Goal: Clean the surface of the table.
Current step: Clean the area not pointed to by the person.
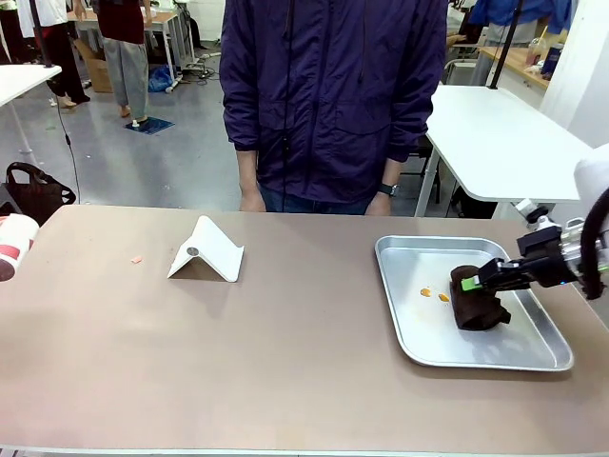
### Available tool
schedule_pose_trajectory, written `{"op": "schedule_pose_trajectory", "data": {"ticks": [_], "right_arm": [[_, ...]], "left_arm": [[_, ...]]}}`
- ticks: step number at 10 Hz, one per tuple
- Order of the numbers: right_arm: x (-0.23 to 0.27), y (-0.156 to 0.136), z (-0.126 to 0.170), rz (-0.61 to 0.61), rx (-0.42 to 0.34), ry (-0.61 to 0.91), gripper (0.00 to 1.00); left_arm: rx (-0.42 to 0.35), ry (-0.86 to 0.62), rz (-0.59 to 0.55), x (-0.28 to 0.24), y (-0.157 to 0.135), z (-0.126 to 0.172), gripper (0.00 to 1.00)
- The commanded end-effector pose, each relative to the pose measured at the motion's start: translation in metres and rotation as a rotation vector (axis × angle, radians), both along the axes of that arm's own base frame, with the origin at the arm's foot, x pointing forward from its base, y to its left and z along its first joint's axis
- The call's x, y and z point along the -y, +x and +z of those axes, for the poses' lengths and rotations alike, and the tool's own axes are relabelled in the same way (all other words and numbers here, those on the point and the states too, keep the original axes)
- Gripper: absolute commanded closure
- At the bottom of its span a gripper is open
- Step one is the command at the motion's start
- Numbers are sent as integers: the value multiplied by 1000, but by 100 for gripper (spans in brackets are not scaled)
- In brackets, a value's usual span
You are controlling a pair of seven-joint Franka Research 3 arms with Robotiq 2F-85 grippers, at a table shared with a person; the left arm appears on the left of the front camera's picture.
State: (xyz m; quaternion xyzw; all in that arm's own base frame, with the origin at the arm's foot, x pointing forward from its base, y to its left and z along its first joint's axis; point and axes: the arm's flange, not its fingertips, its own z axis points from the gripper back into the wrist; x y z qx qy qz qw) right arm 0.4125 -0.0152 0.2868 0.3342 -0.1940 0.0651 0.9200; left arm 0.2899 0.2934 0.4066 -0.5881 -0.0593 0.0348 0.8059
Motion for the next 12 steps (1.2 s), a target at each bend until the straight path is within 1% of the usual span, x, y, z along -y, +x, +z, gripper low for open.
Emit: {"op": "schedule_pose_trajectory", "data": {"ticks": [1,2,4,6,7,9,11,12], "right_arm": [[-9,16,-30,20,-7,-28,89],[-14,17,-36,34,-24,-17,89],[-30,14,-43,84,-25,-11,89],[-49,12,-42,145,-5,9,89],[-57,11,-41,171,20,24,89],[-76,5,-34,256,58,97,89],[-89,-3,-33,361,81,84,89],[-89,-4,-34,361,78,75,89]], "left_arm": [[-1,-8,17,3,-1,4,80],[-1,-8,17,3,-1,4,80],[-1,-8,17,3,-1,4,80],[-1,-8,17,3,-1,4,80],[-1,-8,17,3,-1,4,80],[-1,-8,17,3,-1,4,80],[-1,-8,17,3,-1,4,80],[-1,-8,17,3,-1,4,80]]}}
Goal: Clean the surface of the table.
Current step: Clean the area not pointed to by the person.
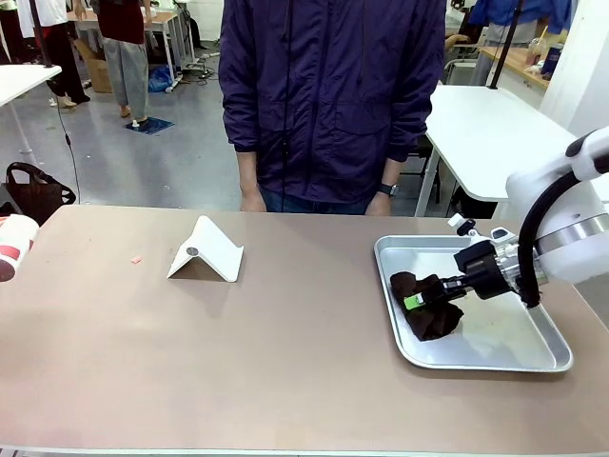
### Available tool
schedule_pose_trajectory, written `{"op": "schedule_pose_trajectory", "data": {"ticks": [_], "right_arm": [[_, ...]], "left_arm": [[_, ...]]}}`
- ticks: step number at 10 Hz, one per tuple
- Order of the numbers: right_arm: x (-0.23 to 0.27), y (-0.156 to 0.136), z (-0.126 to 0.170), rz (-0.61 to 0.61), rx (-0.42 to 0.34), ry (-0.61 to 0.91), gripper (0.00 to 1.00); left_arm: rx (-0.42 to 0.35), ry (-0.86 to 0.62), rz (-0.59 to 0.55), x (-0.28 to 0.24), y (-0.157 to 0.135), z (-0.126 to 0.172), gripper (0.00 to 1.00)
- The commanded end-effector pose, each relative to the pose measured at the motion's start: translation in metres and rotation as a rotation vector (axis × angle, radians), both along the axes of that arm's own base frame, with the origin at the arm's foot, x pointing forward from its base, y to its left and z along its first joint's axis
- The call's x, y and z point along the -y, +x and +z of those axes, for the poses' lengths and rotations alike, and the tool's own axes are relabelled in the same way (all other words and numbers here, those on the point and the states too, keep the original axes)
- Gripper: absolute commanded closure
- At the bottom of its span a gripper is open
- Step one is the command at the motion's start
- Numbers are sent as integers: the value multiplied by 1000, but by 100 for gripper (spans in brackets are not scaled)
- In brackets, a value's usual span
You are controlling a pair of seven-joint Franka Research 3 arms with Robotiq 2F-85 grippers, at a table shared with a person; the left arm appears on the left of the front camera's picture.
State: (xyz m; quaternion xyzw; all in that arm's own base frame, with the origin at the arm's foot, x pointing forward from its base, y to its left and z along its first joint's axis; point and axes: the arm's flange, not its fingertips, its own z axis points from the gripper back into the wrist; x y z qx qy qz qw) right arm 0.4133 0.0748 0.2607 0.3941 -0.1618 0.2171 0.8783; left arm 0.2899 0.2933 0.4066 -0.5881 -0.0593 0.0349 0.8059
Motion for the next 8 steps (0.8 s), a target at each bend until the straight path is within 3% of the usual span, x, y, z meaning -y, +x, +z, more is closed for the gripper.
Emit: {"op": "schedule_pose_trajectory", "data": {"ticks": [1,8], "right_arm": [[7,-2,-7,-6,26,6,89],[80,12,-1,-256,39,-34,89]], "left_arm": [[-1,-8,17,3,-1,4,80],[-1,-8,17,3,-1,4,80]]}}
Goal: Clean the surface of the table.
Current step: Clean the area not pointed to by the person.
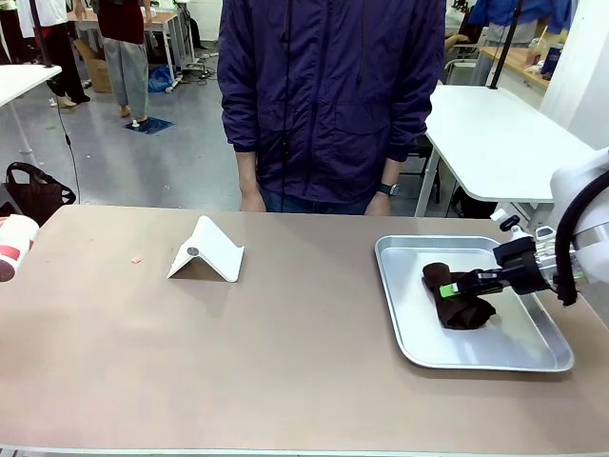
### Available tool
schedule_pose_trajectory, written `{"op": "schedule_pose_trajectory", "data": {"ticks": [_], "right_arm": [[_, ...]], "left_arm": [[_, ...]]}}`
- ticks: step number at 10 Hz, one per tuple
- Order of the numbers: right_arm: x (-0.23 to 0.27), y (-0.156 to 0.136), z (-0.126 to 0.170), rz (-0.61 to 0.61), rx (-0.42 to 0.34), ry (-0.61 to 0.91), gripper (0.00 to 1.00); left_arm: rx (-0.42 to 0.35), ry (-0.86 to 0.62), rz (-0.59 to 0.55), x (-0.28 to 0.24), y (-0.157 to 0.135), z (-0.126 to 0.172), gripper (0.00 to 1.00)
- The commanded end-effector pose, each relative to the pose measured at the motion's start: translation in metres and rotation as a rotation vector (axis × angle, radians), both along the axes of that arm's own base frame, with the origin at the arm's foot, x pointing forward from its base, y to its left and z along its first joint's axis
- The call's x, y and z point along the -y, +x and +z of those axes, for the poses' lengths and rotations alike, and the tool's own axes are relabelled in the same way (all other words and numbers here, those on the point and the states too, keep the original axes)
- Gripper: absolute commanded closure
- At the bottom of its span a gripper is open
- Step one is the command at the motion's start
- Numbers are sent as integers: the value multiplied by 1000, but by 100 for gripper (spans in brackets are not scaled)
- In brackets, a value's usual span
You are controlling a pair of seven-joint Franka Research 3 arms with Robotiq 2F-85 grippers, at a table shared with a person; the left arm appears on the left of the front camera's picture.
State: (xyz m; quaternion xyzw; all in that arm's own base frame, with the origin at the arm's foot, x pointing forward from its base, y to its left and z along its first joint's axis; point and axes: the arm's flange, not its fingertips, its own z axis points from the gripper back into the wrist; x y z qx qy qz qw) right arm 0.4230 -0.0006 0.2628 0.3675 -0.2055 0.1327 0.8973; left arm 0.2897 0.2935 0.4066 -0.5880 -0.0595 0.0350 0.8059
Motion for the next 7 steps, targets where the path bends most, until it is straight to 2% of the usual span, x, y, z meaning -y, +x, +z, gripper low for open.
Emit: {"op": "schedule_pose_trajectory", "data": {"ticks": [1,5,7], "right_arm": [[19,3,-4,-97,11,-30,89],[69,-1,5,-225,22,8,89],[80,-10,15,-224,31,101,89]], "left_arm": [[-1,-8,16,3,-1,4,80],[-1,-8,16,3,-1,4,80],[-1,-8,16,3,-1,4,80]]}}
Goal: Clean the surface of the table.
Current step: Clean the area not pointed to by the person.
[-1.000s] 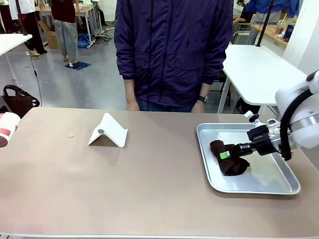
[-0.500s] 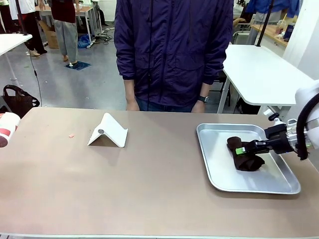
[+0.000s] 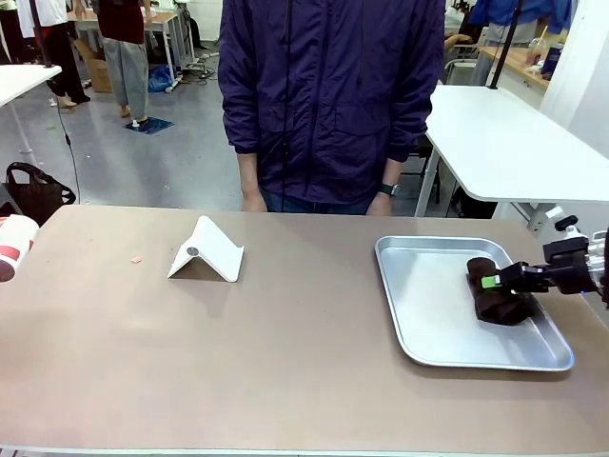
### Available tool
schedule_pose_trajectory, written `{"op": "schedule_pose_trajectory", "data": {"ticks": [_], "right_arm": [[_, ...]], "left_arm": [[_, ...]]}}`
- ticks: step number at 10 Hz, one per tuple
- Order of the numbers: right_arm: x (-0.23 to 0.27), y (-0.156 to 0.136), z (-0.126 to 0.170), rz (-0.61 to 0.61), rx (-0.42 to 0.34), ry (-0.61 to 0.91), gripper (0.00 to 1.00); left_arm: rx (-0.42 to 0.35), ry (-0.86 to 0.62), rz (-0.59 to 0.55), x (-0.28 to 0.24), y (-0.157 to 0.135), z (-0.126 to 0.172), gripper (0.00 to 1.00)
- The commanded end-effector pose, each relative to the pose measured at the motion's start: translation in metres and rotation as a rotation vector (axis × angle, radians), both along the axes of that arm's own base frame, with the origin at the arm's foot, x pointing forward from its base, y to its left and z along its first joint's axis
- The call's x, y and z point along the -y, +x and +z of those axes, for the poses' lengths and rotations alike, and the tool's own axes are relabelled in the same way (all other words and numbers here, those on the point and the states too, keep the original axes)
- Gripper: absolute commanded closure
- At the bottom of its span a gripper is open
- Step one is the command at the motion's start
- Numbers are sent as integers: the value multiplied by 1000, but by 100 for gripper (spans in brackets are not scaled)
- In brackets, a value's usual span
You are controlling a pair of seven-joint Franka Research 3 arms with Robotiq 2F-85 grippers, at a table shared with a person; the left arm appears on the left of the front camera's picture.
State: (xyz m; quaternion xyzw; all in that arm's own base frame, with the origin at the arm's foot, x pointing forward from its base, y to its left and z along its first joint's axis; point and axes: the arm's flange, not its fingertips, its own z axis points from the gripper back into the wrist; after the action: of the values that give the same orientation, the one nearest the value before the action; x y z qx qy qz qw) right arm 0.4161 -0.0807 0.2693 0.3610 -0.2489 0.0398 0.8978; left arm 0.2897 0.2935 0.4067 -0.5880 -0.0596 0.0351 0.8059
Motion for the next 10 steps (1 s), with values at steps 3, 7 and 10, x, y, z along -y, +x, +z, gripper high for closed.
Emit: {"op": "schedule_pose_trajectory", "data": {"ticks": [3,7,10], "right_arm": [[6,-21,40,36,91,295,89],[29,-60,94,-3,139,608,89],[58,-119,142,88,70,882,89]], "left_arm": [[-2,-8,16,3,-1,4,80],[-2,-8,16,3,-1,4,80],[-2,-8,16,3,-1,4,80]]}}
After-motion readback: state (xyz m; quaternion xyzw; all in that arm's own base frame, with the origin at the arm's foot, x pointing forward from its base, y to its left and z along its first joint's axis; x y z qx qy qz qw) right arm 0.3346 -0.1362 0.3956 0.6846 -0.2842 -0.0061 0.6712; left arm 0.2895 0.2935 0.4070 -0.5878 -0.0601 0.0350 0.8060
